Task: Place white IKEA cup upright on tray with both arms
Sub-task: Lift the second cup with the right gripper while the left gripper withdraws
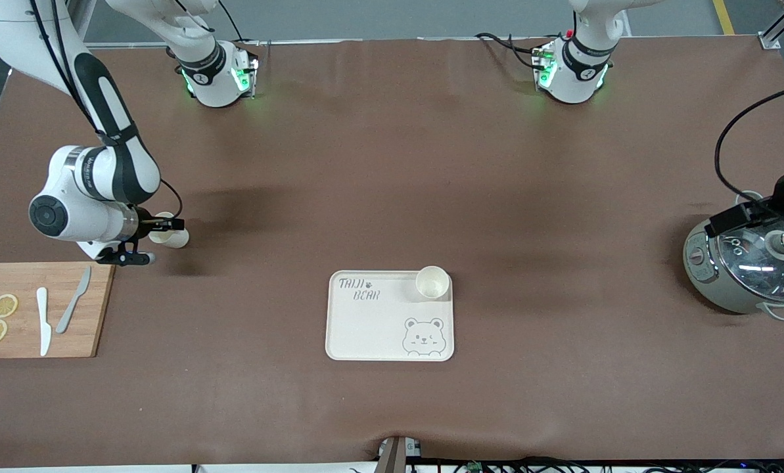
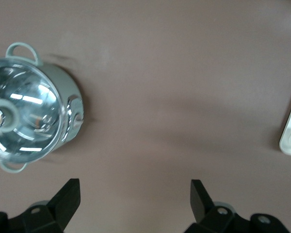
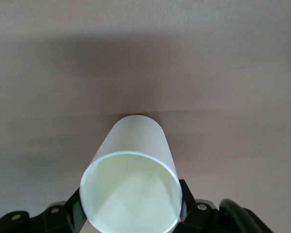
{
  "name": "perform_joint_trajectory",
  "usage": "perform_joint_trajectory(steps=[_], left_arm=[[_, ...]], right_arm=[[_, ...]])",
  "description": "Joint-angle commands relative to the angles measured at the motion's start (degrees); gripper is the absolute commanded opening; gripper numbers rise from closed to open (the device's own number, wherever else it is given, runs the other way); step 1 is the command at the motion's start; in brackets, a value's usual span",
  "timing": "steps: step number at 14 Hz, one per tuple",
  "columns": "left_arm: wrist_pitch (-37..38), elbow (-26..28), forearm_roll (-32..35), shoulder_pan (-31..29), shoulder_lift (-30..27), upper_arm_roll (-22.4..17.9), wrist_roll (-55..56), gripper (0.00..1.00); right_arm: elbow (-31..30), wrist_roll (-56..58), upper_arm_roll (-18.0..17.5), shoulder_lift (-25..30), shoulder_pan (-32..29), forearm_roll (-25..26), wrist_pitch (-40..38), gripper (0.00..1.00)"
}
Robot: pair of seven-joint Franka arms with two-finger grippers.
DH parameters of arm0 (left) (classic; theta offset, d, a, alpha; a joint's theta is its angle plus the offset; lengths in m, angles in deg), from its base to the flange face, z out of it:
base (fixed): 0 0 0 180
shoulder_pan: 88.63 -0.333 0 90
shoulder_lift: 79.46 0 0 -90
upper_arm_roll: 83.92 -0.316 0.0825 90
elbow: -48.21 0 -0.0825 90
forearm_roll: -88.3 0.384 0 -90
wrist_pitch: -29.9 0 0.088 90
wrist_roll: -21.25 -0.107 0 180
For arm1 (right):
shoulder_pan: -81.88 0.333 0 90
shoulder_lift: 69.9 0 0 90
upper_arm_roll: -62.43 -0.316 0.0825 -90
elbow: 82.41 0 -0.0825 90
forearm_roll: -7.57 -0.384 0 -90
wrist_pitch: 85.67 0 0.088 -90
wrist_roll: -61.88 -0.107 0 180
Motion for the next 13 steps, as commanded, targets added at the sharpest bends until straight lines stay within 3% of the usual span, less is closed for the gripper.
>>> perform_joint_trajectory(steps=[1, 4, 8, 11, 13], left_arm=[[2.63, 3.44, 0.72, -0.33, -5.35, 0.67, -1.25, 1.00], [1.77, 8.61, 0.11, -0.15, -10.89, 0.85, -3.10, 1.00], [0.28, 12.57, 0.11, 0.11, -15.20, 3.04, -3.18, 1.00], [-0.26, 12.50, 0.11, 0.02, -15.30, 4.01, -3.18, 1.00], [-0.26, 12.14, 0.11, -0.33, -15.12, 3.84, -4.23, 1.00]], right_arm=[[2.80, -1.05, 0.00, 0.38, -0.27, -0.94, -2.36, 0.00], [5.53, -1.14, -0.61, 0.46, 0.25, -1.20, -3.42, 0.00], [11.85, -5.78, -5.26, -2.60, 1.13, -1.81, -3.60, 0.00], [18.52, -11.48, -6.06, -6.91, 4.20, -2.78, -4.21, 0.00], [25.71, -15.01, -6.15, -10.68, 7.01, -3.05, -8.58, 0.00]])
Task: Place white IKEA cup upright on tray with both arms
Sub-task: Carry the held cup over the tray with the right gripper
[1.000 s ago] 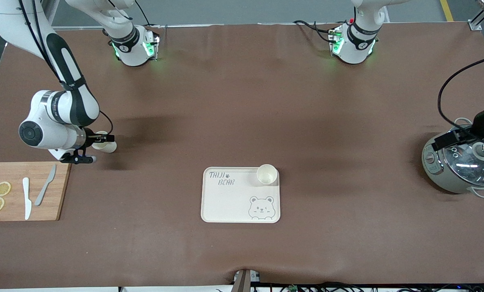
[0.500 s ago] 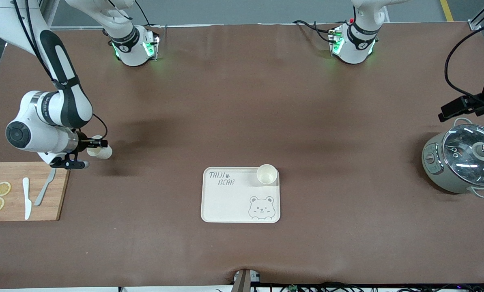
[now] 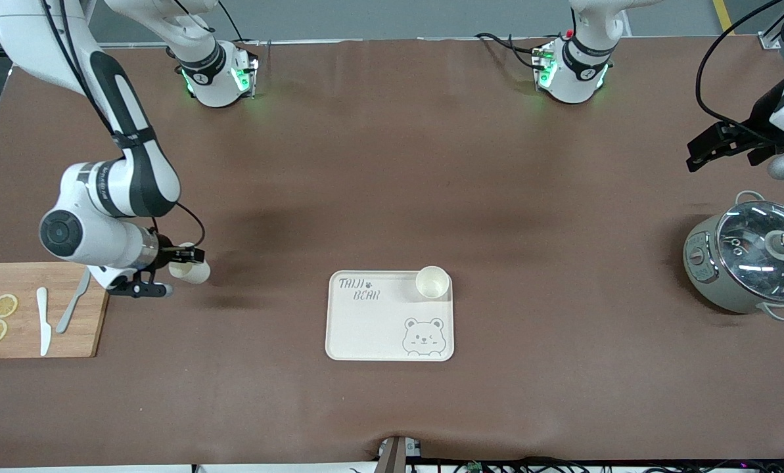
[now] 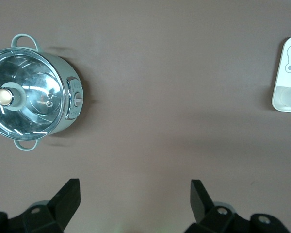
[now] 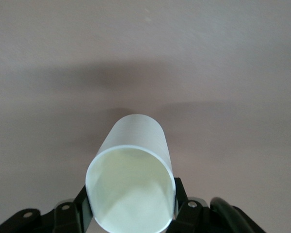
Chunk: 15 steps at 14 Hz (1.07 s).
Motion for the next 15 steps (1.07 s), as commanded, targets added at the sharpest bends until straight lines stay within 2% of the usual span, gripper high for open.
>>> perform_joint_trajectory(steps=[1, 5, 8, 12, 14, 15], left_arm=[[-0.97, 1.08, 0.11, -0.78, -1.01, -0.03, -2.61, 1.00], [-1.14, -0.06, 0.02, -0.78, -0.66, -0.38, -3.05, 1.00], [-0.53, -0.07, 0.20, -0.78, -0.92, -0.56, -2.88, 1.00], [-0.17, -0.68, 0.11, -1.49, -0.57, -0.39, -2.44, 1.00], [-0.26, -1.03, 0.11, -1.57, -0.31, -0.38, -2.44, 1.00], [-0.52, -1.03, 0.11, -1.66, -0.31, -0.38, -2.53, 1.00]], right_arm=[[11.94, -5.63, 0.18, -6.79, 3.99, -1.30, -7.16, 0.00], [21.87, -19.50, 0.19, -12.59, 11.11, -1.57, -7.79, 0.00], [30.05, -27.08, 0.27, -16.46, 12.97, -7.53, -10.95, 0.00], [42.45, -41.65, 0.01, -24.80, 19.63, -10.62, -12.81, 0.00], [46.15, -47.91, -1.30, -27.45, 20.96, -14.04, -12.46, 0.00], [46.34, -50.02, -2.53, -27.72, 21.05, -14.22, -12.46, 0.00]])
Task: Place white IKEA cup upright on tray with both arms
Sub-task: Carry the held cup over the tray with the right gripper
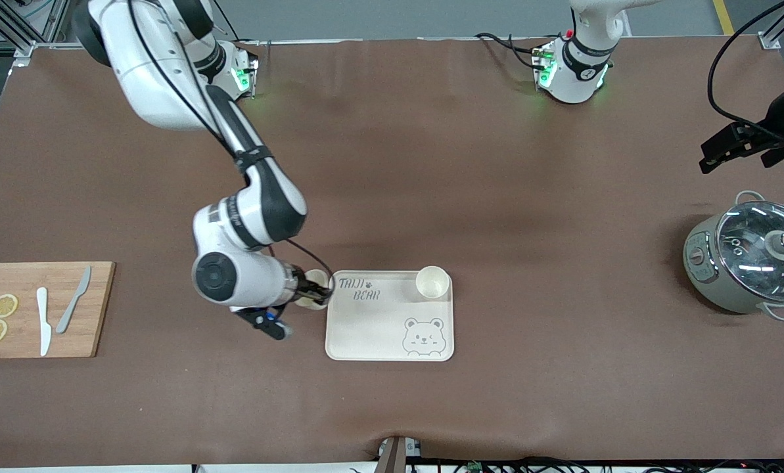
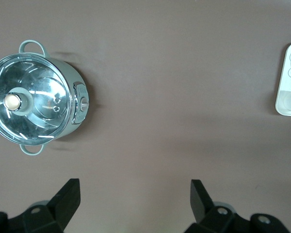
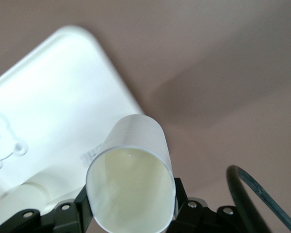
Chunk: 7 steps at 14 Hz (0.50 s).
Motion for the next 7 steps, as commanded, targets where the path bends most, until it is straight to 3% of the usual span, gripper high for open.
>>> perform_joint_trajectory(steps=[1, 4, 7], left_arm=[[0.02, -0.72, 0.11, -0.55, -0.18, 0.24, -0.74, 1.00], [0.10, -0.64, 0.64, 2.94, -0.53, -1.07, 0.14, 1.00], [0.80, -0.72, 0.82, 12.17, -1.14, -10.46, 0.06, 1.00]], right_arm=[[5.90, -7.33, -2.71, -3.88, 0.05, -2.04, -1.31, 0.00], [8.35, -11.04, -4.74, -6.15, -0.04, -4.33, -0.61, 0.00], [8.54, -11.05, -4.04, -7.92, -0.65, -3.98, -0.35, 0.00]])
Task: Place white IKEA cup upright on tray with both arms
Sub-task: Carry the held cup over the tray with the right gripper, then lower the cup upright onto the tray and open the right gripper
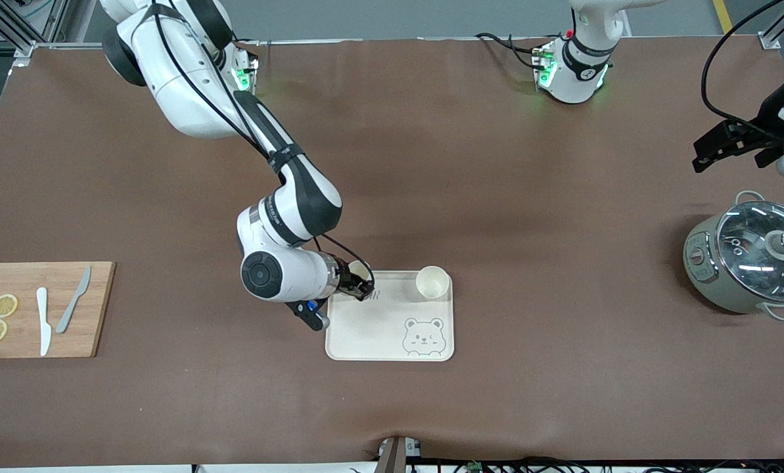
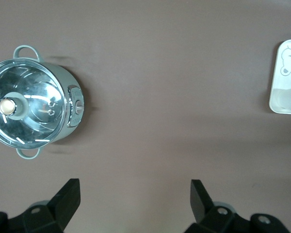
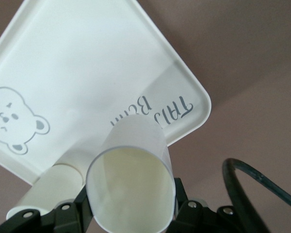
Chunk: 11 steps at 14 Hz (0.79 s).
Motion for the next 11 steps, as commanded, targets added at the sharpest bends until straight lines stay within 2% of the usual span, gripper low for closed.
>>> perform_joint_trajectory(steps=[1, 5, 6, 7, 8, 11], left_arm=[[0.69, -0.54, 0.29, 4.20, -0.56, -4.90, -0.04, 1.00], [-1.16, -0.63, 0.02, 4.11, -0.12, -4.82, -0.12, 1.00], [-1.16, -0.46, 0.11, 4.11, 0.23, -4.73, -0.13, 1.00], [-1.16, -0.46, 0.29, 4.11, 0.50, -4.82, -0.13, 1.00], [-1.16, -0.46, 0.38, 4.02, 0.50, -4.82, -0.21, 1.00], [-1.16, -0.63, 0.55, 4.02, 0.50, -4.82, -0.65, 1.00]], right_arm=[[3.23, -0.40, -0.62, -3.50, -1.67, -0.49, 0.33, 0.00], [3.14, 0.21, 0.61, -4.83, -1.85, -0.22, 2.54, 0.00], [3.14, 0.13, 0.70, -4.83, -1.85, -0.22, 2.54, 0.12], [2.79, -0.13, 0.70, -4.83, -1.76, -0.22, 2.71, 0.46], [2.61, 0.21, 0.70, -4.83, -1.76, -0.22, 3.15, 0.99], [2.61, 0.65, 0.44, -4.48, -1.76, -0.48, 3.07, 1.00]])
